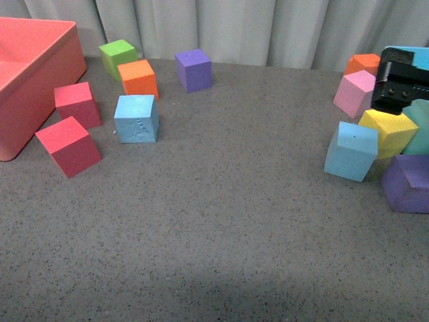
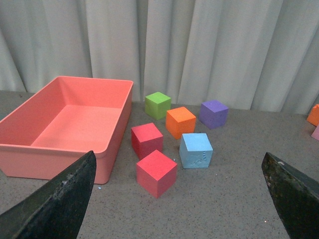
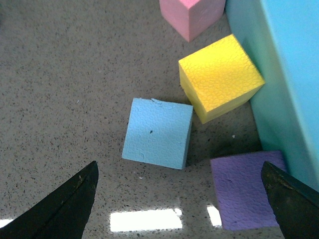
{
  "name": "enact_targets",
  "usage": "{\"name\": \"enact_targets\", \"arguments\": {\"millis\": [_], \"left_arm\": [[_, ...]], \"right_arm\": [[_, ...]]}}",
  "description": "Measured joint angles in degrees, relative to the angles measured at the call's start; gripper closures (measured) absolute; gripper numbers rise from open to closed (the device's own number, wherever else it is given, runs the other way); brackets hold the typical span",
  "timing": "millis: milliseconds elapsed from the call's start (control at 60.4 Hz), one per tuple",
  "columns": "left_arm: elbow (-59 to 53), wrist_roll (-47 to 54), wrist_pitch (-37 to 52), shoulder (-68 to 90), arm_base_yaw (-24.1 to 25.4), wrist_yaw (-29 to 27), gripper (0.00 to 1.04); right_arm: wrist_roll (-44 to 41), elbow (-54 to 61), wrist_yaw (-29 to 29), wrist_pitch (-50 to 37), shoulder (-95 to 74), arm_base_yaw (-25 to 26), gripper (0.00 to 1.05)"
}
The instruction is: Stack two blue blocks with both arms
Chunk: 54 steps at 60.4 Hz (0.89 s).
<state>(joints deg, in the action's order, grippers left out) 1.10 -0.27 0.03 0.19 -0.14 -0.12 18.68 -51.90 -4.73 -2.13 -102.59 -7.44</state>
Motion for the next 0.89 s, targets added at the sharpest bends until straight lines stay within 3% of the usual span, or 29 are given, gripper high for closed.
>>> {"name": "enact_targets", "arguments": {"millis": [282,812,894], "left_arm": [[0.0,0.0,0.0,0.0,0.0,0.0,0.07],[0.0,0.0,0.0,0.0,0.0,0.0,0.07],[0.0,0.0,0.0,0.0,0.0,0.0,0.07]], "right_arm": [[3.4,-11.0,0.7,5.7,-12.9,-1.1,0.10],[4.6,-19.8,0.3,11.2,-22.3,-1.6,0.10],[4.7,-21.2,0.2,11.9,-23.5,-1.6,0.17]]}}
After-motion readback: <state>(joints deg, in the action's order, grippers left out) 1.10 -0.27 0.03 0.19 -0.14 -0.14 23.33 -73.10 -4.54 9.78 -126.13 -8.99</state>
